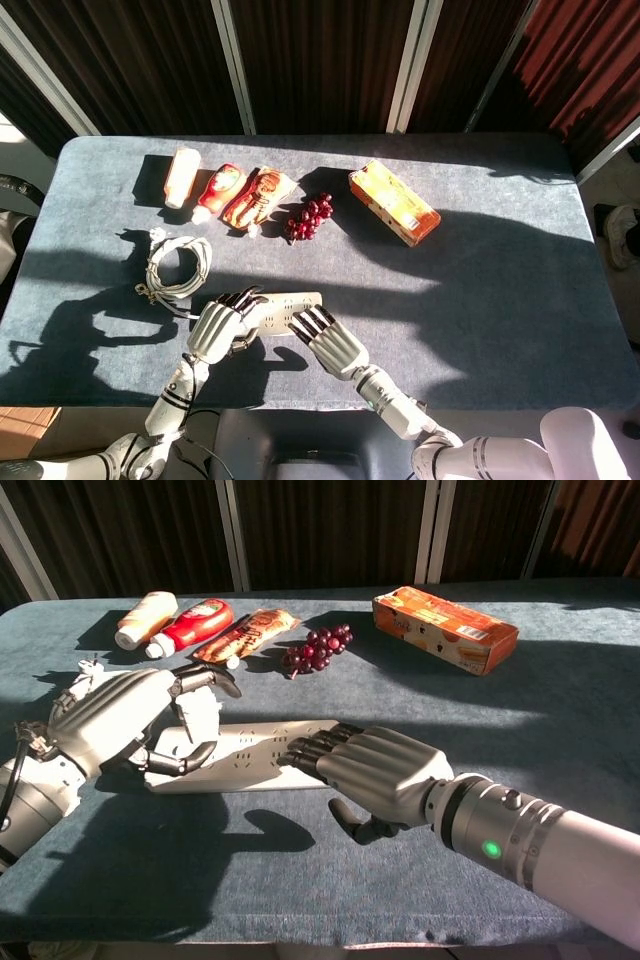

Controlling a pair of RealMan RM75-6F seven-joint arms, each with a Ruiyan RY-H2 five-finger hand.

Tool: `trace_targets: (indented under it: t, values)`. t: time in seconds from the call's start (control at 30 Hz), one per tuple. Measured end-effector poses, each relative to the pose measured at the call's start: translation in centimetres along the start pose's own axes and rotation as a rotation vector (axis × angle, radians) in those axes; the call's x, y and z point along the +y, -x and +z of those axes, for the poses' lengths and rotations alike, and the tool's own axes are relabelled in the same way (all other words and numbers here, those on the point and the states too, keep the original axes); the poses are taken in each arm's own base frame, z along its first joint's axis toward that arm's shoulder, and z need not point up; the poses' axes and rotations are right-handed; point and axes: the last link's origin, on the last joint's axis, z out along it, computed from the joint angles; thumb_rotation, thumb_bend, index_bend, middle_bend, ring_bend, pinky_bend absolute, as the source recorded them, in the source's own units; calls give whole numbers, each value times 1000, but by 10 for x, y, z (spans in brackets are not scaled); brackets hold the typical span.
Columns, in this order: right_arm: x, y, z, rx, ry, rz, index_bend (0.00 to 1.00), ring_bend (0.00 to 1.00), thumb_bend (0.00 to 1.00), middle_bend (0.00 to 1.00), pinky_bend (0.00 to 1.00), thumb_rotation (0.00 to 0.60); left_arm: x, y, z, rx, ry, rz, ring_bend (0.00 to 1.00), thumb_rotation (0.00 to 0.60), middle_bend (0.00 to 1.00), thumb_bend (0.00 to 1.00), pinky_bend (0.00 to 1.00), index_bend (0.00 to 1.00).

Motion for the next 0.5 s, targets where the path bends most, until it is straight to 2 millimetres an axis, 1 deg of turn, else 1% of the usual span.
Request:
trace_targets:
  t: [0.13,0.27,0.37,0.4,0.5]
  values:
    - [5,-15,-8,57,-3,45,52,0,812,150,58,600,-6,-18,-2,23,3,13,356,600,403,550,427,353]
    - [19,-32,-21,112,2,62,45,0,812,150,58,600,-22,-33,-14,3,-12,41,356,600,399,550,425,351]
    - [31,-42,-33,140,15,49,38,0,812,151,58,600,-42,-41,-33,-48,-52,64,356,600,396,544,407,344]
    - [36,-45,-37,148,19,41,37,0,812,151,57,600,-51,-42,-42,-77,-76,69,356,600,392,538,395,340]
    - [50,-53,-52,172,35,-5,26,0,803,150,58,600,-67,-38,-63,-143,-133,59,349,600,379,522,360,329]
